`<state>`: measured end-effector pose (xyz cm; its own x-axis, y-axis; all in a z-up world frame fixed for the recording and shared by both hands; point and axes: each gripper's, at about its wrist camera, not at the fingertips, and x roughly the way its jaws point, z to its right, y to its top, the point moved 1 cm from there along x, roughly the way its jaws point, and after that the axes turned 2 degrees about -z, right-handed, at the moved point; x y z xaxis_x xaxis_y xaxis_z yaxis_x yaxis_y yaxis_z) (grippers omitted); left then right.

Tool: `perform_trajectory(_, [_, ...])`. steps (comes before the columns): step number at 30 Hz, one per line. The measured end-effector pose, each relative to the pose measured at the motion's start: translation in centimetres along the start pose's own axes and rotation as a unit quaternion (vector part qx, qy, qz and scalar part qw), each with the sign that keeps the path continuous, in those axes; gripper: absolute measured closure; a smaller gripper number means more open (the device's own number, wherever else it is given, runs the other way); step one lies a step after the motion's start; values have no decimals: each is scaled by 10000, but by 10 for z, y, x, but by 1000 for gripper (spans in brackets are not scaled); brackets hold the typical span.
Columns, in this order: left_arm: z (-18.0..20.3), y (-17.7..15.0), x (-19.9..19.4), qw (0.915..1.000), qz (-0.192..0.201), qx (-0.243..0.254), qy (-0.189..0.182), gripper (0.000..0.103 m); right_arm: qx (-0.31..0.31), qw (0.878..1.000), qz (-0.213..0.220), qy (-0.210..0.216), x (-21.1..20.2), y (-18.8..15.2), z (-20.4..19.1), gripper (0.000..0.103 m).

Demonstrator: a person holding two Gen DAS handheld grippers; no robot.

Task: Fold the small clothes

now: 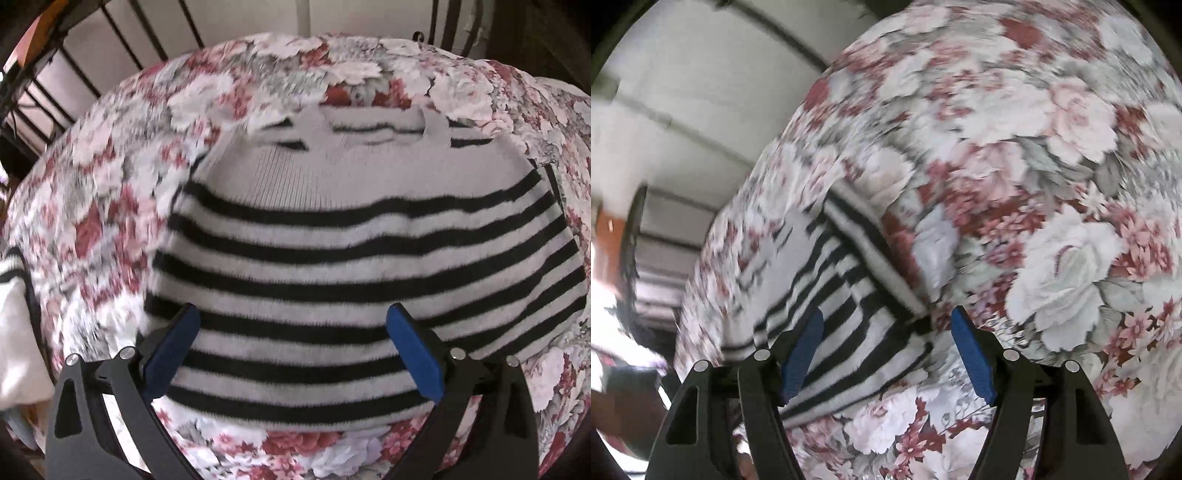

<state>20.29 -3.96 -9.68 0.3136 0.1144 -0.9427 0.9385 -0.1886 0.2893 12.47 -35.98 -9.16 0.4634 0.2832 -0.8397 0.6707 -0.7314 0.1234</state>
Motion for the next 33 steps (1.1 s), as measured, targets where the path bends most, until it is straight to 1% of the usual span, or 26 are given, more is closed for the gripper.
perform_trajectory(2, [0, 5, 4, 10000, 0, 21, 0, 4, 45, 10000, -40, 26, 5, 1, 1, 37])
perform_trajectory(5, [-4, 9, 16, 9999, -120, -47, -14, 4, -128, 9998, -141, -30, 16, 1, -8, 37])
perform_trajectory(8, [-8, 11, 30, 9996, -248, -125, -38, 4, -270, 9993, -179, -172, 29, 6, -15, 37])
perform_trajectory(10, [-6, 12, 43, 9992, -395, -93, -42, 4, -236, 9990, -275, -279, 43, 10, -14, 37])
perform_trajectory(12, [-5, 12, 53, 9989, -448, -104, -40, 4, -104, 9982, -472, -351, 57, 10, -9, 37])
perform_trajectory(14, [-3, 14, 57, 9989, -457, -123, -4, 4, 129, 9979, -590, -250, 62, 11, 1, 37])
perform_trajectory(15, [-2, 15, 57, 9989, -464, -117, 17, 4, 292, 9978, -581, -100, 58, 12, 4, 37])
perform_trajectory(17, [-1, 17, 56, 9987, -487, -112, 24, 4, 438, 9979, -418, 234, 45, 16, 5, 37])
perform_trajectory(18, [-1, 17, 55, 9987, -495, -122, 4, 4, 368, 9984, -236, 348, 34, 20, 2, 37])
perform_trajectory(19, [-2, 18, 56, 9986, -509, -154, -34, 4, 269, 9990, -97, 356, 27, 23, -1, 37])
perform_trajectory(21, [-2, 18, 56, 9984, -525, -202, -74, 4, 42, 9997, 45, 235, 25, 29, -7, 37])
perform_trajectory(24, [-3, 18, 52, 9987, -479, -187, -63, 4, -96, 9998, -150, 64, 40, 29, -10, 37])
perform_trajectory(29, [-1, 16, 49, 9992, -378, -115, 4, 4, -173, 9987, -474, -62, 64, 23, -9, 37])
perform_trajectory(33, [6, 15, 46, 9992, -372, -158, -50, 4, -558, 9960, -667, -221, 76, 11, -15, 37])
